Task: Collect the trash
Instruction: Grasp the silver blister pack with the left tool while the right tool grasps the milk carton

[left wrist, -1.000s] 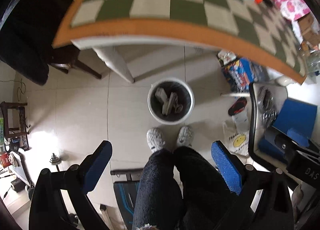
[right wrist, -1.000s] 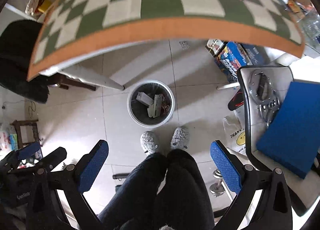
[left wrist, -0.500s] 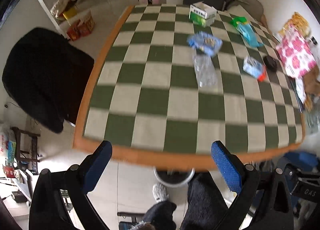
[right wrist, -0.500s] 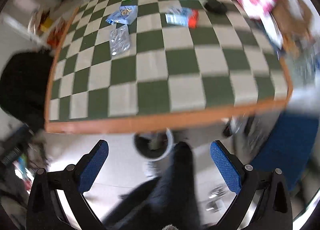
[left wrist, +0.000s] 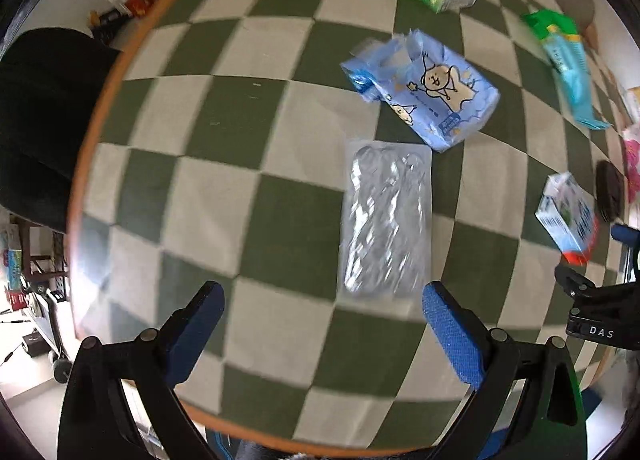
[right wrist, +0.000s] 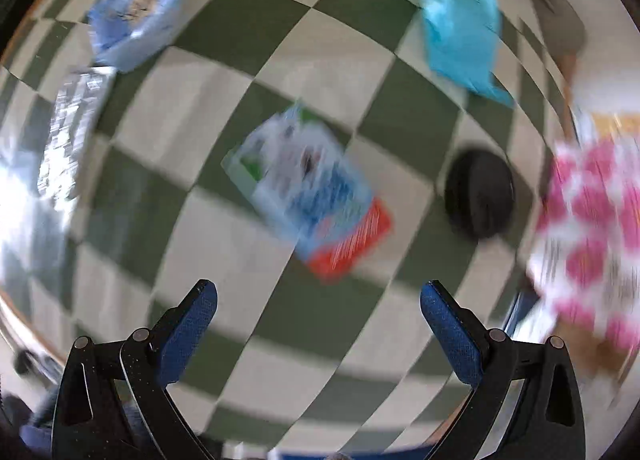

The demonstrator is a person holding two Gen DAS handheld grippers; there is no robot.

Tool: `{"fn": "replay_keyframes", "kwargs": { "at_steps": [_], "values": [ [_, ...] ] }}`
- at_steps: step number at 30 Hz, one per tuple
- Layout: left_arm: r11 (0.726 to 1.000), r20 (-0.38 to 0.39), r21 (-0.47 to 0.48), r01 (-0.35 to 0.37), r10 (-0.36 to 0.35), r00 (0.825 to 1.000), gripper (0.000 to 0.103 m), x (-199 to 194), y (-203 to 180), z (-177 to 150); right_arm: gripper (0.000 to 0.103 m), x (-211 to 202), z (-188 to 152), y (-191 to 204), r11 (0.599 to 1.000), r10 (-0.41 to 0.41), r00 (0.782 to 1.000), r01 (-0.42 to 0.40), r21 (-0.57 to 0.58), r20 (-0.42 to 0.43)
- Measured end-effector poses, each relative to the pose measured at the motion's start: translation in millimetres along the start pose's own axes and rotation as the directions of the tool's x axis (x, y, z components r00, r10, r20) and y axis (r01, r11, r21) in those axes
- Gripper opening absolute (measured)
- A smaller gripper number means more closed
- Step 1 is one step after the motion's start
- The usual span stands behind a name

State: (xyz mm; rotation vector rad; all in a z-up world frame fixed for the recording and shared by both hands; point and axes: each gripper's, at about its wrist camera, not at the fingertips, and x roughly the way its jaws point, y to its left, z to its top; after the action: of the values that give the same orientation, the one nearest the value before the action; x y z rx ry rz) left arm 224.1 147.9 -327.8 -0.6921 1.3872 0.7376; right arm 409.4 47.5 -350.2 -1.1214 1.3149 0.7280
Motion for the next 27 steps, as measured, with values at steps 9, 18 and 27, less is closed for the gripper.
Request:
{"fn": "replay_keyframes", "kwargs": {
  "at_steps": [9, 18, 27],
  "values": [
    [0.998, -0.115, 0.017, 0.068, -0.066, 0.991, 0.101, 38, -21, 33, 0.071, 31, 31, -48, 0.945, 0.217, 0.976, -0.208, 0.252, -0.009],
    [0.999, -0.094, 0.044, 0.027, -0.023, 0.995, 0.069, 40, -41, 32, 0.095, 48, 10, -72, 0.797, 0.374, 0.922, -0.373, 0.475, 0.098],
    [0.999, -0.08, 0.049, 0.019, -0.015, 0.997, 0.062, 36, -64, 16, 0.055, 44, 5, -39, 0.887, 0.2, 0.976, -0.22, 0.406, 0.09]
  ]
}}
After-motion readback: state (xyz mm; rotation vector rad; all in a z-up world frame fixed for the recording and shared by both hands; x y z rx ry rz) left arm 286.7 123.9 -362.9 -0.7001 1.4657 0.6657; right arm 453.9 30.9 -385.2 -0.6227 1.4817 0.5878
